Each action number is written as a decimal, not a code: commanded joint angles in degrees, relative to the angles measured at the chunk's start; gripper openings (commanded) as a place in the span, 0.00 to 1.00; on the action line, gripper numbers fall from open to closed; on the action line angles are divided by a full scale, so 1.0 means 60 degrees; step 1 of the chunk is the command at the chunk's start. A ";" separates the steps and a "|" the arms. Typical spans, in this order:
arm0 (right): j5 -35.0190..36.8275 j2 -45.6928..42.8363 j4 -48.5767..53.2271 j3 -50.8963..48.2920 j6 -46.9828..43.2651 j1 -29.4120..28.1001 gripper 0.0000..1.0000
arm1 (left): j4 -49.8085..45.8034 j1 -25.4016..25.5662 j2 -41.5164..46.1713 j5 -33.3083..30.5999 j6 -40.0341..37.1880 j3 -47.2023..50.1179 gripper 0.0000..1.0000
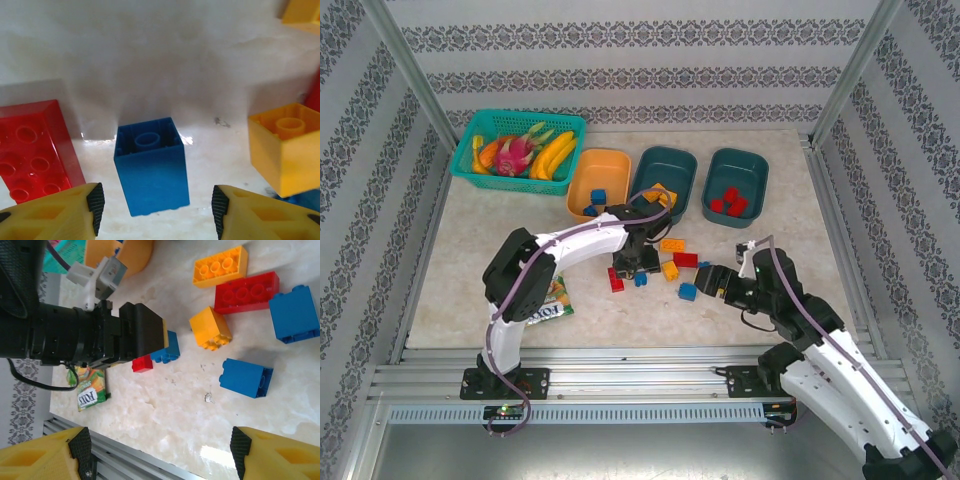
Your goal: Sort the legos into containers by color
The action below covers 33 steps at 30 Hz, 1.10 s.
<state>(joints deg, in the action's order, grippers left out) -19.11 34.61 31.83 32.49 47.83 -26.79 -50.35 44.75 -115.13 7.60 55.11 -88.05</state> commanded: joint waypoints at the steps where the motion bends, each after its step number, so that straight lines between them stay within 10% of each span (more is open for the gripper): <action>1: -0.0257 0.0253 -0.0206 0.0252 -0.0154 -0.0079 0.76 | -0.0497 0.0202 -0.0368 -0.0324 0.0230 -0.0462 0.59; 22: -0.0280 0.0678 -0.0428 0.0438 -0.0282 -0.0114 0.75 | -0.0893 0.0191 -0.0093 -0.1323 -0.0601 -0.0894 0.18; 33: -0.0255 0.3110 -0.1354 0.2283 -0.0868 -0.1211 0.75 | -0.1357 -0.2507 0.0844 -0.0967 -0.2721 -0.2436 0.15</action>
<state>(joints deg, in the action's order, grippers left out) -20.49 50.19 27.20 42.83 44.53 -32.60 -55.40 34.00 -110.04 1.50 45.41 -99.02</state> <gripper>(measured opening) 0.748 0.306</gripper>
